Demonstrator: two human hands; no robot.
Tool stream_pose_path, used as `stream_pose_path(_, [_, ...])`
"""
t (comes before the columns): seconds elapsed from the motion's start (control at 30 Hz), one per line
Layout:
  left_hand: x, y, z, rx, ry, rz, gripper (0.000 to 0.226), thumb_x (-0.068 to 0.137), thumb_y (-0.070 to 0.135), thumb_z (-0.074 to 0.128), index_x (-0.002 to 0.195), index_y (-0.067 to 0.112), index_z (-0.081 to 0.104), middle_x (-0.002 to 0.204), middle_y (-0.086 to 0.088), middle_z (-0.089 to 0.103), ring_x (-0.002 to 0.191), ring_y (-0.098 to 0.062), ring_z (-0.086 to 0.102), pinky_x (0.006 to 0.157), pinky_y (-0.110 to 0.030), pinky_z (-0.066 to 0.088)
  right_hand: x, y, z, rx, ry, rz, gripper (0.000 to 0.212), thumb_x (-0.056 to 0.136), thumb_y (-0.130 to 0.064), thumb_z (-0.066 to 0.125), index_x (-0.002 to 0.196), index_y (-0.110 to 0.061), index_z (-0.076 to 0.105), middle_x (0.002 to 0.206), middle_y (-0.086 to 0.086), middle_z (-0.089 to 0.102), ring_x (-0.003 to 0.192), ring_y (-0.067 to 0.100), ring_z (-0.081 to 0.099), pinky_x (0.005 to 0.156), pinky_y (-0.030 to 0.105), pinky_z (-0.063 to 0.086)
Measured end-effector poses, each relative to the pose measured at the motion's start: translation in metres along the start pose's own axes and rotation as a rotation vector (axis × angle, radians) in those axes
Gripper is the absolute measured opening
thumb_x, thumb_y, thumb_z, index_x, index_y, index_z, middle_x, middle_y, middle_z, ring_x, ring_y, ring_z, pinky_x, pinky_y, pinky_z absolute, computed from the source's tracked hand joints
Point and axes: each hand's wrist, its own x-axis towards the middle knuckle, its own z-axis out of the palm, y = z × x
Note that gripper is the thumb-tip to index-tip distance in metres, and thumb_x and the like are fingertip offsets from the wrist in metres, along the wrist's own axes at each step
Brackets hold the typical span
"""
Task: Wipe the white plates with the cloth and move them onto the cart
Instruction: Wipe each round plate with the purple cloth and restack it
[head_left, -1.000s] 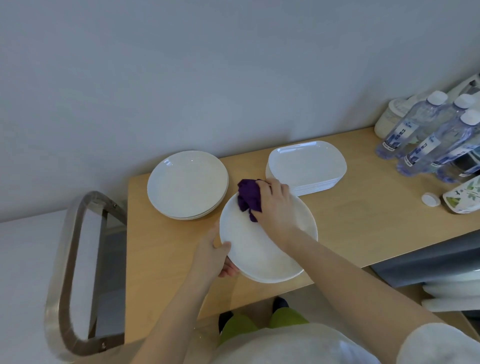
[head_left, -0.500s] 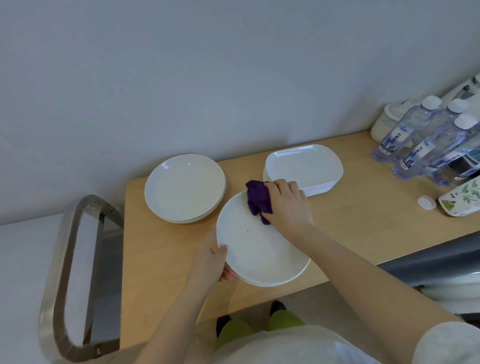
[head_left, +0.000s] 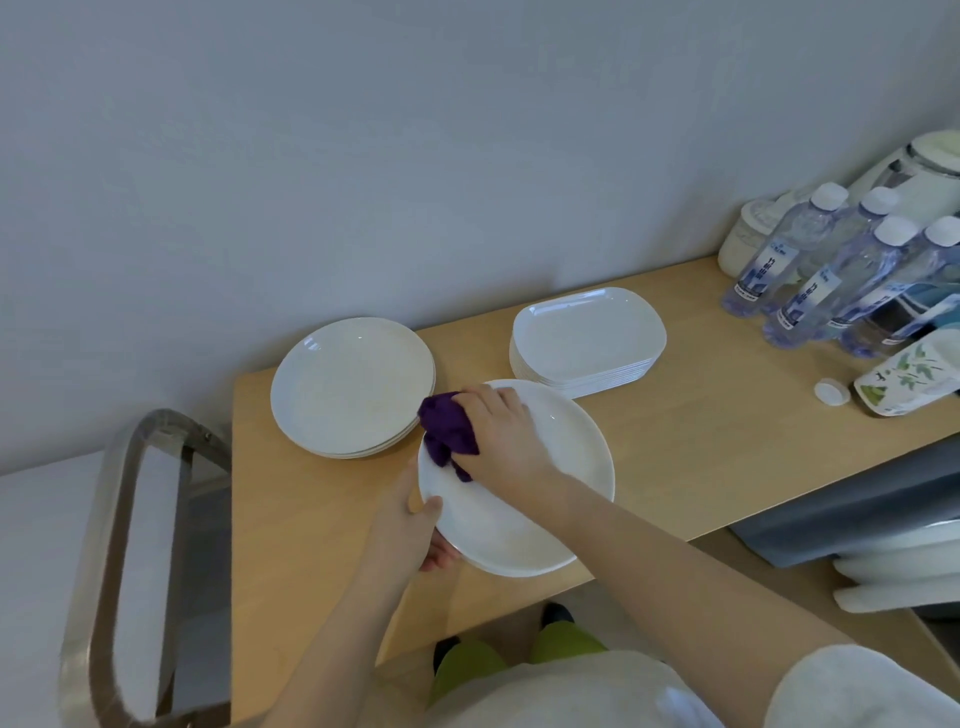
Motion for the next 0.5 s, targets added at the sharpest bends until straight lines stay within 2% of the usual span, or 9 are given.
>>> stream_pose_path(0.07, [0.0,-0.001,0.0,-0.011,0.003,0.0,0.046,0.098,0.011,0.044,0.136,0.037,0.04,0.052,-0.008,0.064,0.04,-0.016,0.058,0.039,-0.021,0.045,-0.012,-0.007,0.006,0.032,-0.032,-0.062,0.056,0.077,-0.035,0.066,0.13,-0.02,0.051,0.136,-0.007,0.046,0.118,0.023,0.039,0.096,0.033,0.034])
stream_pose_path(0.13, [0.0,-0.002,0.001,-0.013,-0.001,0.005,0.039,0.095,0.005,0.043,0.126,0.029,0.047,0.049,-0.007,0.063,0.039,-0.016,0.057,0.038,-0.021,0.045,-0.028,-0.007,0.01,0.016,-0.061,-0.109,0.056,0.077,-0.04,0.067,0.129,-0.022,0.052,0.134,-0.008,0.049,0.116,0.021,0.041,0.096,0.034,0.036])
stream_pose_path(0.23, [0.001,-0.002,0.003,0.017,0.005,0.027,0.042,0.094,0.003,0.042,0.121,0.035,0.043,0.052,-0.007,0.066,0.04,-0.018,0.059,0.039,-0.023,0.047,-0.05,-0.003,0.009,-0.081,-0.128,-0.095,0.056,0.081,-0.045,0.062,0.129,-0.02,0.048,0.129,-0.004,0.05,0.114,0.022,0.041,0.094,0.035,0.038])
stream_pose_path(0.3, [0.002,-0.002,0.004,0.031,0.022,0.058,0.044,0.095,0.007,0.043,0.124,0.04,0.042,0.055,-0.006,0.067,0.041,-0.019,0.06,0.039,-0.024,0.048,-0.064,0.004,0.004,-0.158,-0.16,-0.066,0.056,0.082,-0.047,0.06,0.129,-0.02,0.046,0.128,-0.002,0.049,0.113,0.024,0.041,0.093,0.036,0.04])
stream_pose_path(0.5, [0.0,-0.003,0.006,0.082,0.038,0.058,0.05,0.095,0.01,0.044,0.139,0.033,0.036,0.052,-0.007,0.065,0.041,-0.016,0.06,0.04,-0.021,0.046,-0.092,0.048,-0.025,-0.341,-0.143,-0.035,0.051,0.082,-0.04,0.061,0.128,-0.021,0.047,0.131,-0.005,0.046,0.113,0.025,0.041,0.092,0.034,0.036])
